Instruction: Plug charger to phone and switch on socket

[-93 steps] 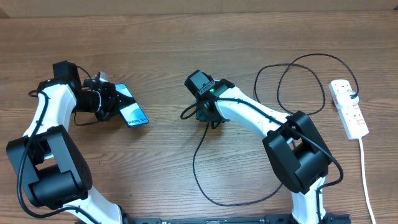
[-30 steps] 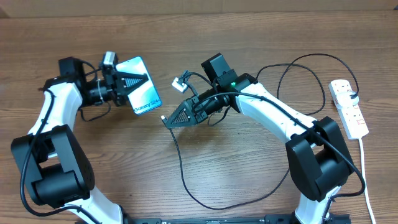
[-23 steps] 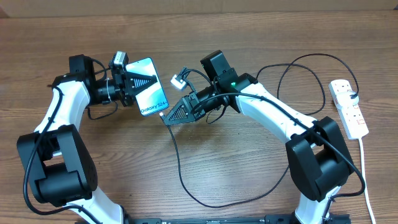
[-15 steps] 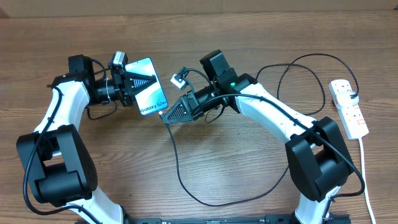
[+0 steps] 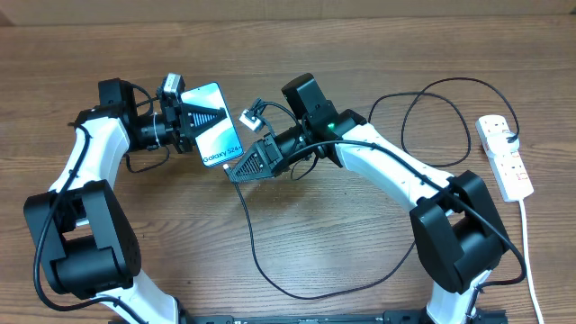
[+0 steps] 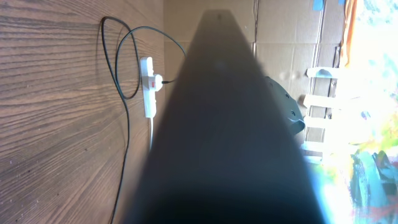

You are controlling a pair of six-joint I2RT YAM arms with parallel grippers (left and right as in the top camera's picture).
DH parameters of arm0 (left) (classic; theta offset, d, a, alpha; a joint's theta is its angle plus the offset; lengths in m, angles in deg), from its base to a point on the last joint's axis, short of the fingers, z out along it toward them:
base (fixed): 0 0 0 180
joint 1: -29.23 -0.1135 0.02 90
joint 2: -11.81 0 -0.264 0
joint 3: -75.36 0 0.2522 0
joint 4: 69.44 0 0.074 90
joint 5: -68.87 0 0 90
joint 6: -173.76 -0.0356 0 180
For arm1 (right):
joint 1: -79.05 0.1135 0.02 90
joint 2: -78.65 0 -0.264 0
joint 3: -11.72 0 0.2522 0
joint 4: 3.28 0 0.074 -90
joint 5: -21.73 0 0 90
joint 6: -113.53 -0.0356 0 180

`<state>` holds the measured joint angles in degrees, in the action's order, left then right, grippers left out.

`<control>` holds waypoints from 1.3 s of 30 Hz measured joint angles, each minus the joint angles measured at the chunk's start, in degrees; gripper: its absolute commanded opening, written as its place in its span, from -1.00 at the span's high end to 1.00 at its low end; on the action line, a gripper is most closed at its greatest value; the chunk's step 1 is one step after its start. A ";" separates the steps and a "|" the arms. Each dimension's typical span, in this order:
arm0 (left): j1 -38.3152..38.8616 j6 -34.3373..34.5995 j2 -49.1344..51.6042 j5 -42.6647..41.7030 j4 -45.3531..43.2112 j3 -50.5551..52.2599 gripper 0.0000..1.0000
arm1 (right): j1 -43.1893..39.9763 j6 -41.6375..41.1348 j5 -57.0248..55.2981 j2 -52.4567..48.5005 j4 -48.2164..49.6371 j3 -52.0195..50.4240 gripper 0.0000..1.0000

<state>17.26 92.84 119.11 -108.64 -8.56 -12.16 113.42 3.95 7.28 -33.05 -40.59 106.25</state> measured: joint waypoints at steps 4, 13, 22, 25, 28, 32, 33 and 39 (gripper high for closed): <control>0.00 0.00 0.00 0.00 -0.02 0.00 0.91 | 0.00 -0.20 -0.02 0.00 0.46 0.00 0.92; 0.00 0.00 0.00 0.02 -0.04 0.00 0.92 | 0.02 -2.05 -1.16 0.00 2.43 0.00 0.92; -0.02 0.00 0.00 0.04 -0.11 0.00 0.92 | -0.24 -2.89 -1.44 0.00 2.34 0.00 0.92; -0.02 -0.02 0.00 0.07 -0.24 0.00 0.91 | -0.74 -2.93 -1.42 0.00 1.84 0.00 0.92; -0.02 -0.02 0.00 0.09 -0.26 0.00 0.92 | -0.96 -2.89 -1.38 0.00 1.73 0.00 0.92; -0.02 -0.02 0.00 0.09 -0.26 0.00 0.91 | -0.96 -2.91 -1.38 0.00 1.73 0.00 0.92; -0.02 -0.02 0.00 0.09 -0.26 0.00 0.91 | -0.96 -2.91 -1.38 0.00 1.70 0.00 0.92; -0.02 0.00 0.00 0.09 -0.28 0.00 0.91 | -0.96 -3.69 -1.38 0.00 1.97 0.00 0.92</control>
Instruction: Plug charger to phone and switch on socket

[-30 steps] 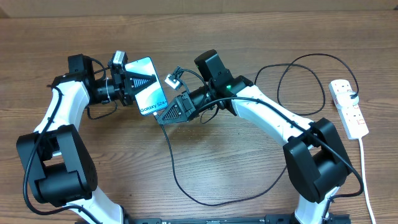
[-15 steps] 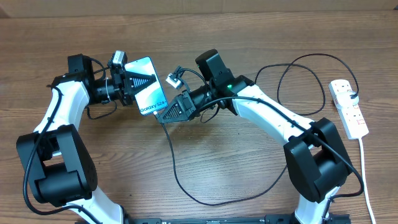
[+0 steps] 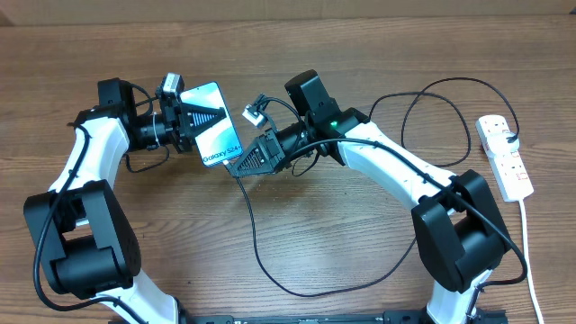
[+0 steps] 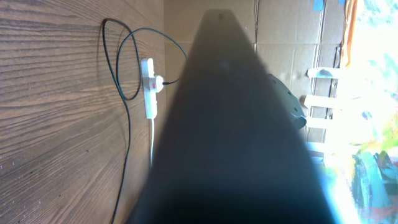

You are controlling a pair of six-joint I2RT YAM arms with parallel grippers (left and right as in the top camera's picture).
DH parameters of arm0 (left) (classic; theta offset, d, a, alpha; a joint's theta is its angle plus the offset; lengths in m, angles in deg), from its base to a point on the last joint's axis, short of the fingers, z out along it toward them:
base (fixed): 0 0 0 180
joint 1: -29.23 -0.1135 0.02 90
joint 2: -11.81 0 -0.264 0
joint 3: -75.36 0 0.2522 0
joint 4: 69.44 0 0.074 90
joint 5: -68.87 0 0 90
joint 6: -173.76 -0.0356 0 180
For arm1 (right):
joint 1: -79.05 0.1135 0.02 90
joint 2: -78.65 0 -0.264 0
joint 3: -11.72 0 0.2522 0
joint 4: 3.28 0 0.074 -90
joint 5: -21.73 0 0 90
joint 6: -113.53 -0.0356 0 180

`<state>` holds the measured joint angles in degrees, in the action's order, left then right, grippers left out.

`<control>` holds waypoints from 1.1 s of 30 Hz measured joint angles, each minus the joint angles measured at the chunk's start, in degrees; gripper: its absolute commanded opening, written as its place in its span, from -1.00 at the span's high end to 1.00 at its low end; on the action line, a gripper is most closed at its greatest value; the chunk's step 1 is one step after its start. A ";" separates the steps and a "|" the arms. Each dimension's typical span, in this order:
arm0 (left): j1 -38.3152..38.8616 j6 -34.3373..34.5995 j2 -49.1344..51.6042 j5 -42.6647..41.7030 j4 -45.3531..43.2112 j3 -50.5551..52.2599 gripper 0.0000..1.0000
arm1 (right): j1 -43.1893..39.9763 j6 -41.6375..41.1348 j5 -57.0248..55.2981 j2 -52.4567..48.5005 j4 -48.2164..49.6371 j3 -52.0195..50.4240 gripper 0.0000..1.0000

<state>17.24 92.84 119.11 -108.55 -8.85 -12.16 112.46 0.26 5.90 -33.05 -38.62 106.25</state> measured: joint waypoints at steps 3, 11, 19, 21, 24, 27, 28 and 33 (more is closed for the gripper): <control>-0.02 0.00 0.00 0.02 -0.02 0.00 0.91 | 0.00 -2.10 0.20 0.00 1.03 -0.02 0.92; -0.42 0.02 0.00 0.85 -0.17 -0.02 0.92 | 0.07 -9.90 -0.72 0.00 2.75 -0.22 0.92; -0.48 0.02 0.00 2.40 -0.22 -0.02 0.92 | 0.50 -12.20 -2.58 0.00 3.17 -0.22 0.92; -0.48 0.02 0.00 2.60 -0.22 -0.02 0.92 | 0.55 -12.50 -2.73 0.00 3.54 -0.22 0.93; -0.48 0.02 0.00 2.73 -0.22 -0.02 0.91 | 0.55 -13.00 -2.95 0.00 3.61 -0.24 0.92; -0.48 0.02 0.00 2.99 -0.22 -0.02 0.92 | 0.50 -13.60 -3.08 0.00 3.58 -0.24 0.92; -0.48 0.02 0.00 3.04 -0.22 -0.02 0.92 | 0.46 -13.81 -3.08 0.00 3.58 -0.22 0.92; -0.48 0.00 0.00 3.56 -0.59 -0.07 0.92 | 0.48 -15.80 -4.48 0.00 3.78 -0.24 0.92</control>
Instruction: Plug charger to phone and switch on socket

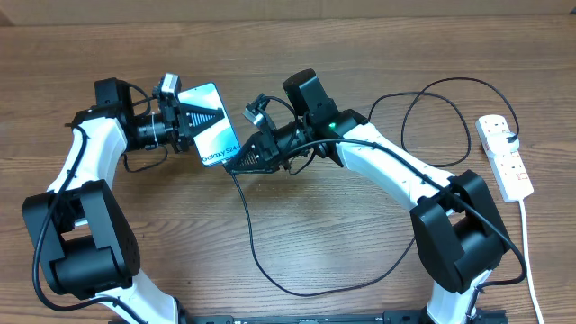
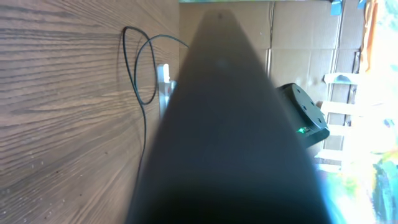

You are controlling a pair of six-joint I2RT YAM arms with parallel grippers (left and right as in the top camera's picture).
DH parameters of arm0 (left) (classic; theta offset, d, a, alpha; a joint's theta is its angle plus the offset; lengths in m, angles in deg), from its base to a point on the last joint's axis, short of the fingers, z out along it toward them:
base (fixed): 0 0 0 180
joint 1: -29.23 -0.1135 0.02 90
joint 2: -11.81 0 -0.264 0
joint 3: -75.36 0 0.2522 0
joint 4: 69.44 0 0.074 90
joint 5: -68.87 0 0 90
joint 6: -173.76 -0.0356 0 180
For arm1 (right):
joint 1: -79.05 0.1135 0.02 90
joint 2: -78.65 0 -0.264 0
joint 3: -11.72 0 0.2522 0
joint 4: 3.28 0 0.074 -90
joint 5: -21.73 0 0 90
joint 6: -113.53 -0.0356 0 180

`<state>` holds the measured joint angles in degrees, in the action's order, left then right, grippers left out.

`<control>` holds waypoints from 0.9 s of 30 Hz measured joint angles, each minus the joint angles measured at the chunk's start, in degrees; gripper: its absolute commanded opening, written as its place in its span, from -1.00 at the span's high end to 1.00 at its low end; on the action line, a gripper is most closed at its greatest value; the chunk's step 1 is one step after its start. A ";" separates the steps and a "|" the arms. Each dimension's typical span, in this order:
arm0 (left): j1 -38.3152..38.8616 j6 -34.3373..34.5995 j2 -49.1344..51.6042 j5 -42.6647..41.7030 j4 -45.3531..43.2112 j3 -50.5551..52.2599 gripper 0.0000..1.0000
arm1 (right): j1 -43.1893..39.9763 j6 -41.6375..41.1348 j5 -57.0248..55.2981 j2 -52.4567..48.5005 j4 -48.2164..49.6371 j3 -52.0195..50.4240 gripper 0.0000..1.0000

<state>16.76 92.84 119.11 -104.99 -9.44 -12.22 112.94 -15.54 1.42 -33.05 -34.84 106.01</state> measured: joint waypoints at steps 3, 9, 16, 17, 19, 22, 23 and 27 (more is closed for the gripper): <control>-0.17 0.00 0.00 0.42 -0.24 -0.11 0.92 | 0.13 -1.81 -1.01 0.00 1.84 -0.35 0.92; -1.09 0.39 0.00 0.55 -0.22 -0.70 0.92 | 0.81 -5.27 -2.78 0.00 6.51 -0.63 0.92; -1.68 1.60 0.00 0.79 1.18 -1.20 0.91 | 1.01 -6.56 -2.86 0.00 10.14 -1.05 0.92; -1.79 1.75 0.00 0.79 1.33 -1.22 0.92 | 1.03 -6.58 -2.86 0.00 10.32 -1.05 0.92; -1.79 1.79 0.00 0.81 1.42 -1.22 0.91 | 1.03 -6.67 -2.93 0.00 10.34 -1.05 0.92; -1.79 1.95 0.00 1.01 1.44 -1.22 0.91 | 1.03 -6.82 -3.08 0.00 10.43 -1.05 0.92; -1.79 1.97 0.00 1.01 1.44 -1.22 0.92 | 1.03 -6.86 -3.13 0.00 10.49 -1.05 0.92; -1.79 1.97 0.00 1.18 1.60 -1.25 0.91 | 1.03 -7.30 -3.26 0.00 10.51 -1.07 0.92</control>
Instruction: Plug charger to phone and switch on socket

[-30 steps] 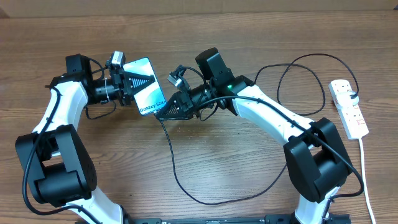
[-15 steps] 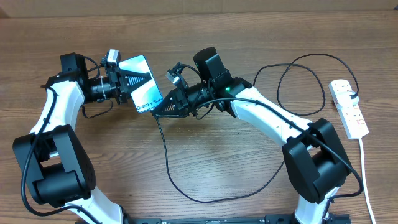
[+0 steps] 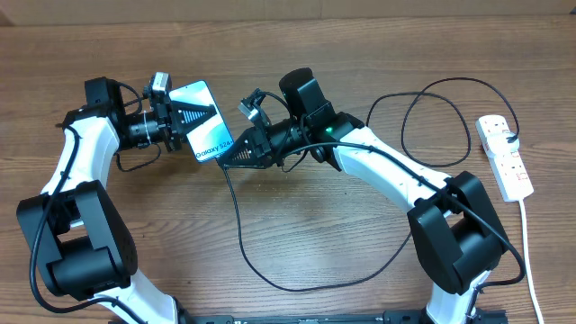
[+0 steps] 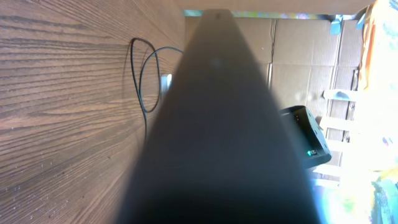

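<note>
A phone [image 3: 212,141] with a lit blue screen is held off the table, with my left gripper [image 3: 199,114] shut on it. In the left wrist view the phone's dark body [image 4: 217,137] fills the middle and hides the fingers. My right gripper [image 3: 239,153] is shut on the charger plug, pressed against the phone's lower end; the plug itself is hidden by the fingers. The black cable [image 3: 241,236] hangs from there, loops over the table and runs to the white socket strip [image 3: 504,158] at the far right.
A loop of the cable [image 3: 430,106] lies on the wooden table [image 3: 342,243] beside the strip, and shows as a cable loop [image 4: 144,81] in the left wrist view. The strip's white lead [image 3: 527,252] runs off the front edge.
Both grippers have shifted a little to the left and away from the front edge, the phone going with them. The right gripper stays at the phone's lower end.
The left gripper held the phone throughout. The right gripper, shut on the plug, stood just right of the phone's lower end, then closer, then against that end. Now both are slightly further left, still joined.
</note>
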You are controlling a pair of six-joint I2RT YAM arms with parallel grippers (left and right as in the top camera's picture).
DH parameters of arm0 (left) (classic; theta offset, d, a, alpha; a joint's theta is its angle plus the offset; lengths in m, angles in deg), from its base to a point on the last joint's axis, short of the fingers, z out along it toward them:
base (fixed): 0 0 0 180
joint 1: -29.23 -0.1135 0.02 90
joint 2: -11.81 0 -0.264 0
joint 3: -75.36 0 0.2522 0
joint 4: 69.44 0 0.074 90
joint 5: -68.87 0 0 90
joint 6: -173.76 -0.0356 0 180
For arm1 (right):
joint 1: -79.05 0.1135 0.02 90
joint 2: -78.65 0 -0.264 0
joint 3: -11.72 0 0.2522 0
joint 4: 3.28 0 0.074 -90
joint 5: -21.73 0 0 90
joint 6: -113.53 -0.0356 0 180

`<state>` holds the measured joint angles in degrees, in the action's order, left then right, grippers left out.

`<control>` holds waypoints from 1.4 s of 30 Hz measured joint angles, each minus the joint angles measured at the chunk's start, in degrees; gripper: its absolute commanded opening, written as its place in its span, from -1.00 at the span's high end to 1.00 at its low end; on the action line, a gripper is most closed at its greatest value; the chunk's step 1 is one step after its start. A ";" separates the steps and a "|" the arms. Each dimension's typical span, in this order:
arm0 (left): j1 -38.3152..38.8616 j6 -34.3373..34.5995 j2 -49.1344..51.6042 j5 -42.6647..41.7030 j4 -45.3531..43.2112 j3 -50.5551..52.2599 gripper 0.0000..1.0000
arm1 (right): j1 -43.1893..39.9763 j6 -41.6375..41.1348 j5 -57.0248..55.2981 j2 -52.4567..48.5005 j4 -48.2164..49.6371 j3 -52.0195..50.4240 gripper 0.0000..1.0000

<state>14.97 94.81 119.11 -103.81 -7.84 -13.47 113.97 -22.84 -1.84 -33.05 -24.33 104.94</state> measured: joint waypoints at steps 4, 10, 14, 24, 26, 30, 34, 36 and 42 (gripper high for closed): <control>0.00 0.00 0.00 0.17 0.39 -0.15 0.92 | 0.00 -0.39 -0.07 0.00 0.20 0.00 0.92; 0.02 0.02 0.00 0.26 0.79 -0.76 0.92 | 0.00 -2.19 -0.11 0.00 3.06 -0.46 0.92; 0.02 -0.04 0.00 0.33 1.86 -1.16 0.92 | 0.00 -3.80 0.24 0.00 4.26 -0.52 0.23; 7.04 -0.94 -0.39 0.07 3.85 0.63 0.92 | -4.37 2.34 -1.05 0.44 4.96 0.24 -1.00; 7.50 -0.92 -0.39 0.13 2.54 0.68 0.91 | -5.11 4.50 0.48 0.44 1.60 0.26 -1.00; 6.34 -0.92 -0.39 0.76 1.66 0.68 0.91 | -4.92 10.38 2.51 0.44 -7.93 0.44 -1.00; 5.75 -0.92 -0.39 0.94 1.42 0.68 0.92 | -4.92 15.67 3.23 0.44 -15.58 0.44 -1.00; 5.46 -0.90 -0.39 0.98 1.33 0.68 0.92 | -4.92 19.10 3.67 0.55 -19.32 0.44 -1.00; 5.14 -0.92 -0.39 1.11 0.79 0.68 0.91 | -4.92 25.70 6.36 2.10 -23.19 0.42 -0.71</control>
<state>20.10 93.89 118.72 -102.69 -7.05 -12.79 109.05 2.86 4.53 -30.95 -47.52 105.36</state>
